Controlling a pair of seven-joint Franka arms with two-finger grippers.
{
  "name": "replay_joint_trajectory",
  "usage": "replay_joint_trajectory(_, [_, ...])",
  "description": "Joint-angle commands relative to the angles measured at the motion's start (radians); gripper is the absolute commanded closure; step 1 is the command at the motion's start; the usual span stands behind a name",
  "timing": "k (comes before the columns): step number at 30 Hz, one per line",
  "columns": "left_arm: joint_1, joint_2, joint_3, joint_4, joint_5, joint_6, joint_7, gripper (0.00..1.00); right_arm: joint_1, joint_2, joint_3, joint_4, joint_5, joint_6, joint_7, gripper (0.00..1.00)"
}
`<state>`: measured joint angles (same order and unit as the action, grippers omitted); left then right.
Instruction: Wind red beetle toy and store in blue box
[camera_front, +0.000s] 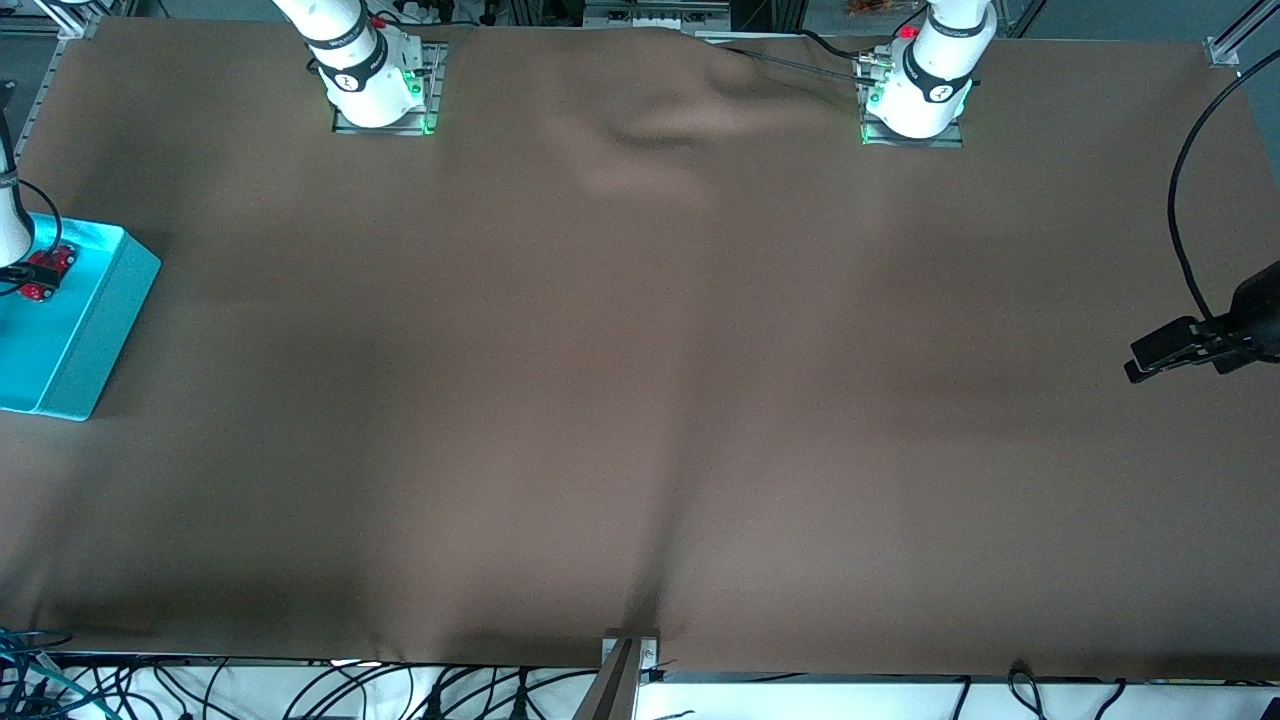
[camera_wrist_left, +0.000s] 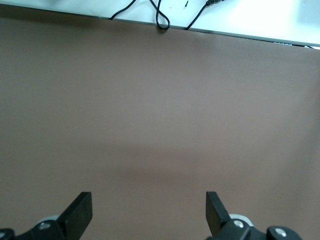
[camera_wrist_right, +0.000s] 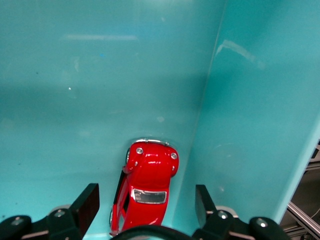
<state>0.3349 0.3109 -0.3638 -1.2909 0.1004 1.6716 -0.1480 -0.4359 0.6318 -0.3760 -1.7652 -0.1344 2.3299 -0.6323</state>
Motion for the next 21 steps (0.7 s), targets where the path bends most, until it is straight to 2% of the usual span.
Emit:
replay_joint_trajectory(1, [-0.002, 0.011, 0.002, 0.028, -0.021, -0.016, 0.024, 0.0, -0.015, -0.063, 0.032, 0.003, 0.019, -0.093, -0.007, 0.0])
replay_joint_trajectory(21, [-0.001, 0.011, 0.003, 0.028, -0.021, -0.016, 0.024, 0.0, 0.017, -0.234, 0.085, 0.003, 0.016, -0.359, 0.02, 0.0])
